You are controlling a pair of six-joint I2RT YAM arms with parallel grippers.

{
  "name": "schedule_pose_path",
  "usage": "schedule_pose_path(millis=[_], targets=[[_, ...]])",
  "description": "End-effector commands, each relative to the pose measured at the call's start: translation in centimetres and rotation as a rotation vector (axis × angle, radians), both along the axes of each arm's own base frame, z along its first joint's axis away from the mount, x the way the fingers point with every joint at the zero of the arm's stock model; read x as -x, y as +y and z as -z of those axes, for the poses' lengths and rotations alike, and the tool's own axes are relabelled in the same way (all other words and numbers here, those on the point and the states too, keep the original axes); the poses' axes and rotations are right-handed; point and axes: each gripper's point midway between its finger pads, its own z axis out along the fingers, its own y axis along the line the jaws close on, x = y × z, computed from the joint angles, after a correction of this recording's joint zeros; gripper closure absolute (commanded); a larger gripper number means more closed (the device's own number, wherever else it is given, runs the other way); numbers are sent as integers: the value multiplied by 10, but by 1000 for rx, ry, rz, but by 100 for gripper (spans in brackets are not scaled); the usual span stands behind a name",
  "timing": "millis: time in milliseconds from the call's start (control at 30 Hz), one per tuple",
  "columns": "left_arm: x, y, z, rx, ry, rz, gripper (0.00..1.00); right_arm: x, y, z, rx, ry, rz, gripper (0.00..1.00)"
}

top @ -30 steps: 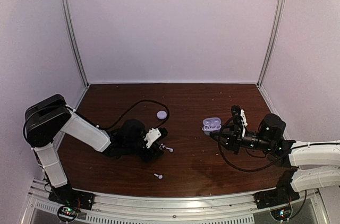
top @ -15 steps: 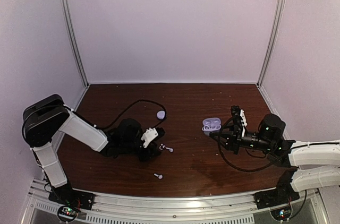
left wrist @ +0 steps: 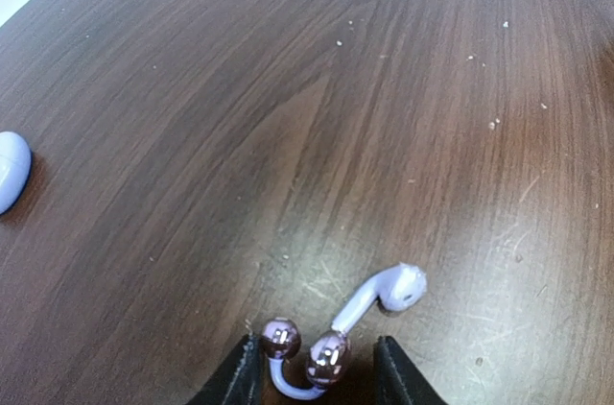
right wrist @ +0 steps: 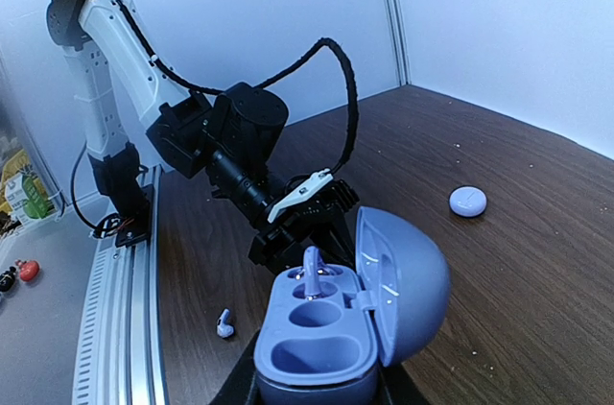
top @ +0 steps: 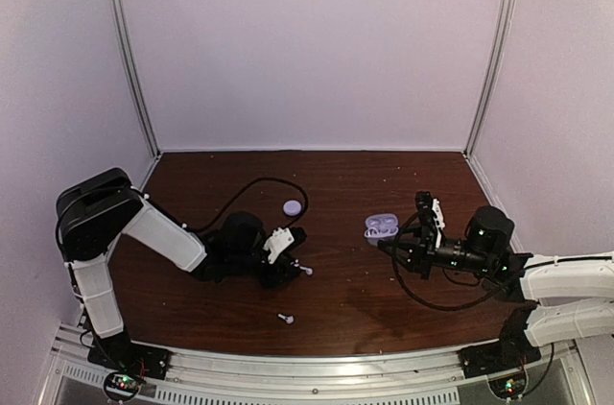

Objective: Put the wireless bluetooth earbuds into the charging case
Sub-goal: Pick up the right earbud from the center of the board.

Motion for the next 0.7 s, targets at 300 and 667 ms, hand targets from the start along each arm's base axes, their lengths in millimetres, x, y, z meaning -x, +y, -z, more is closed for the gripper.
schedule_pose_path(millis=[300,667], targets=[[5,22,22,-90,46,-45,65,-12,1,-7,-15,-64,39,100],[5,23,21,-94,19,-32,74,-26,7,-5,-25,-105,64,100]])
